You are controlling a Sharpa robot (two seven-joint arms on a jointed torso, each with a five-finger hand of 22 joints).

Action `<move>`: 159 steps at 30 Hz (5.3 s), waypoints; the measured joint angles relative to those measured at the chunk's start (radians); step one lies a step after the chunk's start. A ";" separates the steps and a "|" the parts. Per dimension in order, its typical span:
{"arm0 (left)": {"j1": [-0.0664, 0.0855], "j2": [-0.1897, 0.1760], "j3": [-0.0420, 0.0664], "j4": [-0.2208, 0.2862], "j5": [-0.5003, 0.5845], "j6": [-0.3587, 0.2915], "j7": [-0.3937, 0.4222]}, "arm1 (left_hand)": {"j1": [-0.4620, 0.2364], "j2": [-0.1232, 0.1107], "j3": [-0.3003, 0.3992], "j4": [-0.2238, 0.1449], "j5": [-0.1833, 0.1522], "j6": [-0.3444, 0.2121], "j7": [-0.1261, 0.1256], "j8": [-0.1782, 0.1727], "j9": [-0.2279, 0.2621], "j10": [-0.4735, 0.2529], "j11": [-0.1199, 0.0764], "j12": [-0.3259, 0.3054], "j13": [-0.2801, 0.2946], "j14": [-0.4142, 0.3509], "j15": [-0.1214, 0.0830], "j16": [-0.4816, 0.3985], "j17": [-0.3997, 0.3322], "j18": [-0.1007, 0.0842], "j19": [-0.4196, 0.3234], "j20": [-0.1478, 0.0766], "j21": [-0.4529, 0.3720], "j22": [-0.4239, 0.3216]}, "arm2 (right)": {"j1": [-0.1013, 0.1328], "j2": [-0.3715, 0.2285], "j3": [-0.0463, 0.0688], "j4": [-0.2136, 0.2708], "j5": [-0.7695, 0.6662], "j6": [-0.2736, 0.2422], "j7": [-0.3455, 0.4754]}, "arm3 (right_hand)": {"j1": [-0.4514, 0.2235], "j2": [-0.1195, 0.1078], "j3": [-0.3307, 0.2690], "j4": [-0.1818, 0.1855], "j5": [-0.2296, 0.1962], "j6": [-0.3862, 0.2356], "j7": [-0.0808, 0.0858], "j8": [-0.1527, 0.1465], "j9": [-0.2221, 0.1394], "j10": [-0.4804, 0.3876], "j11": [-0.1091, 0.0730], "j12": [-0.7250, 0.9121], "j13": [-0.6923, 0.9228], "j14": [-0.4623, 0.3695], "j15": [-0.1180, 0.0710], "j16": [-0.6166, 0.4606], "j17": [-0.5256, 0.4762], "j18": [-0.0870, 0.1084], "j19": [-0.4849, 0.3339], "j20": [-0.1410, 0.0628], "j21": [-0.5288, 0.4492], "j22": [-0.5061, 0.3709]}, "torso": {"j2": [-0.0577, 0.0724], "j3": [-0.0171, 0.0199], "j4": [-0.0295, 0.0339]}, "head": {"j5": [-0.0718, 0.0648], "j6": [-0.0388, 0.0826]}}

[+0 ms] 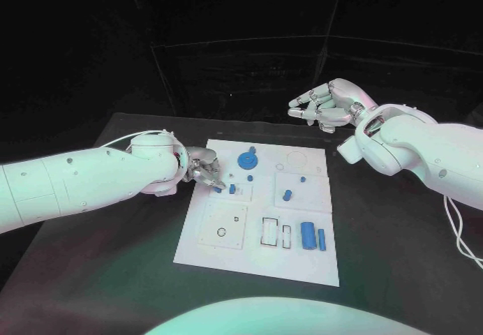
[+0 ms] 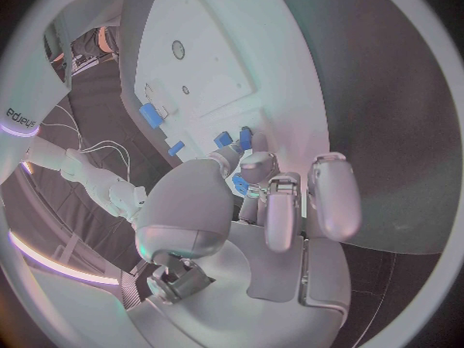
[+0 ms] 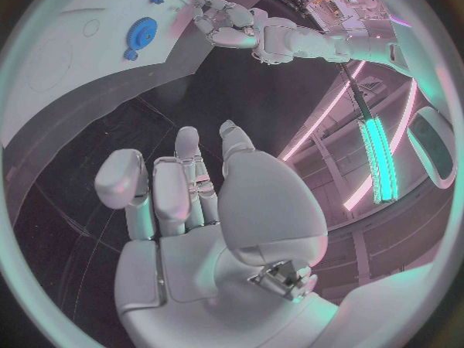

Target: Assemble the parts on the task board

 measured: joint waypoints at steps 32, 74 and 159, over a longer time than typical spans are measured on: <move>0.000 0.009 0.000 -0.015 0.028 -0.005 0.000 | -0.127 -0.077 0.054 -0.015 -0.001 0.027 -0.013 0.023 0.017 0.015 -0.008 0.006 0.011 0.000 -0.007 0.000 0.000 0.000 0.003 -0.002 0.009 0.013 | 0.000 0.001 0.000 -0.001 0.000 0.000 0.002 | 0.000 0.000 0.000 0.000 0.000 0.000 0.000 0.000 0.000 0.000 0.000 0.000 -0.001 0.000 0.000 -0.005 -0.001 0.000 0.000 0.000 0.000 -0.002 | 0.000 0.0007 -0.0001 | -0.003 -0.002; -0.002 0.018 -0.001 -0.040 0.075 0.012 -0.003 | -0.146 -0.048 0.074 -0.009 -0.001 0.048 -0.020 0.037 0.034 0.031 -0.017 0.020 0.029 0.002 -0.017 0.000 0.000 0.000 -0.001 -0.013 0.019 0.028 | 0.000 0.000 0.000 -0.002 0.000 0.000 0.002 | -0.004 0.004 -0.003 0.003 0.000 0.000 0.000 0.000 0.000 0.000 0.000 -0.004 -0.003 0.000 0.000 -0.005 -0.001 0.000 0.000 0.000 0.000 -0.003 | 0.000 -0.0004 0.0004 | -0.007 -0.006; -0.002 0.010 -0.001 -0.052 0.142 -0.002 -0.004 | -0.313 -0.058 -0.127 0.125 0.006 0.042 -0.018 0.042 0.063 0.032 -0.015 0.011 0.020 0.002 -0.016 0.000 0.000 0.000 -0.001 -0.013 0.012 0.022 | -0.001 0.003 0.000 -0.006 0.000 0.000 0.002 | -0.009 0.009 -0.005 0.005 0.000 0.000 0.000 0.000 0.000 0.000 0.000 -0.003 -0.007 0.000 0.000 -0.005 -0.004 0.000 0.000 0.000 0.000 -0.006 | 0.000 -0.0006 0.0003 | -0.011 -0.011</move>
